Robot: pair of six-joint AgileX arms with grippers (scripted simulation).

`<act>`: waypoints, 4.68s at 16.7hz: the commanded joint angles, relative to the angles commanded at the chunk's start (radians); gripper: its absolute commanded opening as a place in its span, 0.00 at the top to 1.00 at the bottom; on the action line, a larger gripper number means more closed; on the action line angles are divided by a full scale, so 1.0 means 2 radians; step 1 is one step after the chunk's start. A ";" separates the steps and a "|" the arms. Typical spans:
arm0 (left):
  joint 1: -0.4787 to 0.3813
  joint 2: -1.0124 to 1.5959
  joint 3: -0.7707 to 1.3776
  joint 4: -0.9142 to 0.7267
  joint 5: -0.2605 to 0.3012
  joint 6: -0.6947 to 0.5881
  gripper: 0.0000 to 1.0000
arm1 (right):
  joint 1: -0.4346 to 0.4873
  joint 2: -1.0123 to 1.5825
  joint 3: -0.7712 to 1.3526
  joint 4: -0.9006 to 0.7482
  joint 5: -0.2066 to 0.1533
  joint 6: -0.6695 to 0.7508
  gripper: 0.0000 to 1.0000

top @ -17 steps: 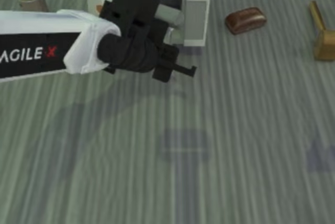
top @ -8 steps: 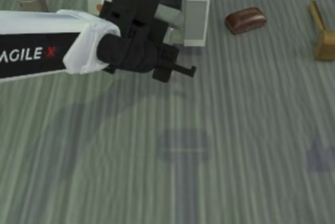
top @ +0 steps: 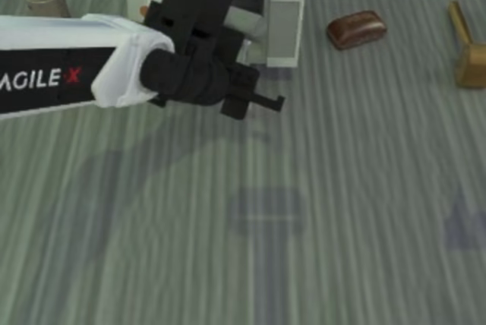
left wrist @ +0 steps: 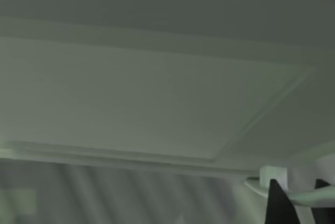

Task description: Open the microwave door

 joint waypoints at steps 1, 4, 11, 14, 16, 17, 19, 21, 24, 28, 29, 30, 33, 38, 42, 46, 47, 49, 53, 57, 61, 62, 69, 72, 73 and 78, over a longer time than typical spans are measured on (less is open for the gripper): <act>0.000 0.000 0.000 0.000 0.000 0.000 1.00 | 0.000 0.000 0.000 0.000 0.000 0.000 0.00; 0.000 0.000 0.000 0.000 0.000 0.000 1.00 | 0.000 0.000 0.000 0.000 0.000 0.000 0.00; 0.006 -0.010 -0.011 0.003 0.018 0.019 1.00 | 0.000 0.000 0.000 0.000 0.000 0.000 0.00; 0.009 -0.012 -0.016 0.003 0.022 0.026 1.00 | 0.000 0.000 0.000 0.000 0.000 0.000 0.00; 0.009 -0.012 -0.016 0.003 0.022 0.026 1.00 | 0.000 0.000 0.000 0.000 0.000 0.000 0.00; 0.009 -0.012 -0.016 0.003 0.022 0.026 1.00 | 0.000 0.000 0.000 0.000 0.000 0.000 0.00; 0.009 -0.012 -0.016 0.003 0.022 0.026 1.00 | 0.000 0.000 0.000 0.000 0.000 0.000 0.00; 0.009 -0.012 -0.016 0.003 0.022 0.026 1.00 | 0.000 0.000 0.000 0.000 0.000 0.000 0.00; 0.009 -0.012 -0.016 0.003 0.022 0.026 1.00 | 0.000 0.000 0.000 0.000 0.000 0.000 0.00; 0.009 -0.012 -0.016 0.003 0.022 0.026 1.00 | 0.000 0.000 0.000 0.000 0.000 0.000 0.00; 0.009 -0.012 -0.016 0.003 0.022 0.026 1.00 | 0.000 0.000 0.000 0.000 0.000 0.000 0.00; 0.009 -0.012 -0.016 0.003 0.022 0.026 1.00 | 0.000 0.000 0.000 0.000 0.000 0.000 0.00; 0.009 -0.012 -0.016 0.003 0.022 0.026 1.00 | 0.000 0.000 0.000 0.000 0.000 0.000 0.00; 0.005 -0.011 -0.016 0.003 0.026 0.023 1.00 | 0.000 0.000 0.000 0.000 0.000 0.000 0.00; 0.014 -0.018 -0.024 0.004 0.037 0.039 1.00 | 0.000 0.000 0.000 0.000 0.000 0.000 0.00; 0.020 -0.023 -0.031 0.005 0.046 0.053 1.00 | 0.000 0.000 0.000 0.000 0.000 0.000 0.00; 0.020 -0.023 -0.031 0.005 0.046 0.053 1.00 | 0.000 0.000 0.000 0.000 0.000 0.000 0.00; 0.020 -0.023 -0.031 0.005 0.046 0.053 1.00 | 0.000 0.000 0.000 0.000 0.000 0.000 0.00; 0.020 -0.023 -0.031 0.005 0.046 0.053 1.00 | 0.000 0.000 0.000 0.000 0.000 0.000 0.00; 0.020 -0.023 -0.031 0.005 0.046 0.053 1.00 | 0.000 0.000 0.000 0.000 0.000 0.000 0.00; 0.020 -0.023 -0.031 0.005 0.046 0.053 1.00 | 0.000 0.000 0.000 0.000 0.000 0.000 0.00; 0.020 -0.023 -0.031 0.005 0.046 0.053 1.00 | 0.000 0.000 0.000 0.000 0.000 0.000 0.00; 0.020 -0.023 -0.031 0.005 0.046 0.053 1.00 | 0.000 0.000 0.000 0.000 0.000 0.000 0.00; 0.019 -0.024 -0.034 0.004 0.054 0.057 1.00 | 0.000 0.000 0.000 0.000 0.000 0.000 0.00; 0.022 -0.027 -0.036 0.004 0.057 0.062 1.00 | 0.000 0.000 0.000 0.000 0.000 0.000 0.00; 0.033 -0.034 -0.044 0.004 0.071 0.084 1.00 | 0.000 0.000 0.000 0.000 0.000 0.000 0.00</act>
